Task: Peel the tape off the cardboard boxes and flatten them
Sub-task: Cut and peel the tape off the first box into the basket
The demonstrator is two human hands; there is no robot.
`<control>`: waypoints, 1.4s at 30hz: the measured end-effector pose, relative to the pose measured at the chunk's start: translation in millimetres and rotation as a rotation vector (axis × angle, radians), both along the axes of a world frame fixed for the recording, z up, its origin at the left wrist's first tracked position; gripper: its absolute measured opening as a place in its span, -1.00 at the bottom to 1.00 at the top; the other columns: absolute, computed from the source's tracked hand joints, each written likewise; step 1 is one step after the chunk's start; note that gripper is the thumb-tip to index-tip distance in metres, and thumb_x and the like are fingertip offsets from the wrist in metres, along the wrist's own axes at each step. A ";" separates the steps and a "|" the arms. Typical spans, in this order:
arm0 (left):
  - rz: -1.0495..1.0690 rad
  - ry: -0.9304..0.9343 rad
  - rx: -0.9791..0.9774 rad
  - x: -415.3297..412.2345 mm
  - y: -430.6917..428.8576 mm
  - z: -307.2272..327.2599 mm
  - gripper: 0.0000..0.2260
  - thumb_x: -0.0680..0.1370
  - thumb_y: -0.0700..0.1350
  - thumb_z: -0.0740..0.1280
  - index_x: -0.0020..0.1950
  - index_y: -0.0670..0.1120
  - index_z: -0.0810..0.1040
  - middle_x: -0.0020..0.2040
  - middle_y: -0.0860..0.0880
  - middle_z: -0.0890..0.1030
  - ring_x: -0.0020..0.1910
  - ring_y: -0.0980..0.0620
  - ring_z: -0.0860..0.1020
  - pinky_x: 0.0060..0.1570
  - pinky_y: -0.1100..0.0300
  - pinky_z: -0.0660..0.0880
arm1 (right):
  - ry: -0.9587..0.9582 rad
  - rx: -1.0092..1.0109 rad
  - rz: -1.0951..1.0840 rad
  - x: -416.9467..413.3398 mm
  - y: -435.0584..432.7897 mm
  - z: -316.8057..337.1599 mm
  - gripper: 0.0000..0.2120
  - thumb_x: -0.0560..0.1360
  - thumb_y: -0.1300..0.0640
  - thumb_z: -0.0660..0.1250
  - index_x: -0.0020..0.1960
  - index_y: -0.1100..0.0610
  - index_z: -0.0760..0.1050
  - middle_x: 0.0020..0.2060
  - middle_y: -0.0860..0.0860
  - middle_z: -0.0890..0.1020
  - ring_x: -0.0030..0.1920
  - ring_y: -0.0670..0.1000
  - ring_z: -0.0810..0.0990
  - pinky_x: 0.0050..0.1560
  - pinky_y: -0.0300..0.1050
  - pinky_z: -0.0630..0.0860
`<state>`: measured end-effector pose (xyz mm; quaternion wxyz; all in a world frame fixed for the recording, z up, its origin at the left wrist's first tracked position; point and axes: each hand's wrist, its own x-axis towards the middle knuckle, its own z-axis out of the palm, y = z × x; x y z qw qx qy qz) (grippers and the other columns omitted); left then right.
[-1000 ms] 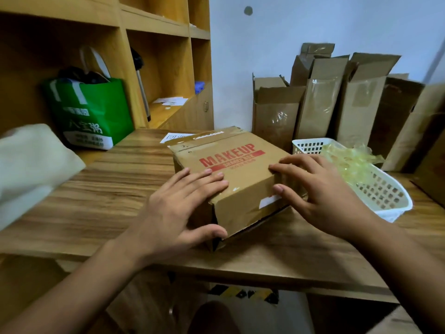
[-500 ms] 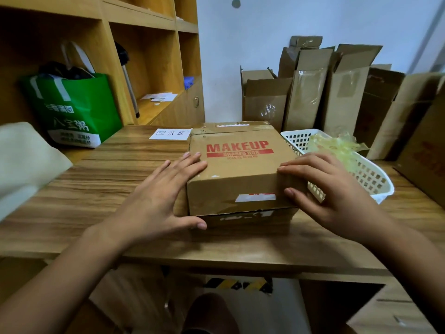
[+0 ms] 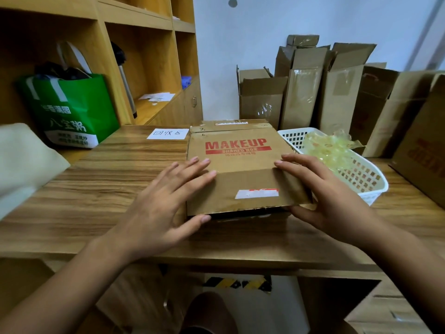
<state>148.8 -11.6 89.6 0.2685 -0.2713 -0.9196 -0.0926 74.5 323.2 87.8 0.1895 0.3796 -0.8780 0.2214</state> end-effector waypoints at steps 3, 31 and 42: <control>-0.033 0.033 0.013 2.2 2.8 1.0 -0.44 0.61 0.11 0.27 0.58 -0.02 0.31 0.60 0.03 0.27 0.60 0.04 0.17 0.54 -0.16 0.18 | -0.040 -0.045 0.011 5.1 -0.8 5.6 -0.33 0.47 0.03 0.41 0.53 -0.16 0.28 0.51 -0.18 0.25 0.47 -0.14 0.29 0.26 -0.27 0.40; -0.010 0.006 0.246 -14.2 20.5 21.2 -0.64 0.63 0.15 0.21 0.39 0.13 0.55 0.30 0.18 0.60 0.31 0.23 0.54 0.13 0.06 0.62 | 0.034 -0.156 -0.124 43.0 -9.6 -51.5 -0.57 0.56 0.01 0.21 0.38 0.12 0.50 0.36 -0.03 0.47 0.43 0.00 0.41 0.43 -0.10 0.33; -0.039 0.042 0.246 -22.4 19.6 13.1 -0.64 0.63 0.05 0.24 0.41 0.06 0.54 0.34 0.11 0.59 0.36 0.21 0.51 0.29 0.05 0.54 | -0.081 0.151 -0.087 56.8 -9.8 -75.3 -0.59 0.65 -0.16 0.09 0.38 -0.06 0.49 0.29 -0.19 0.49 0.29 -0.12 0.48 0.29 -0.21 0.40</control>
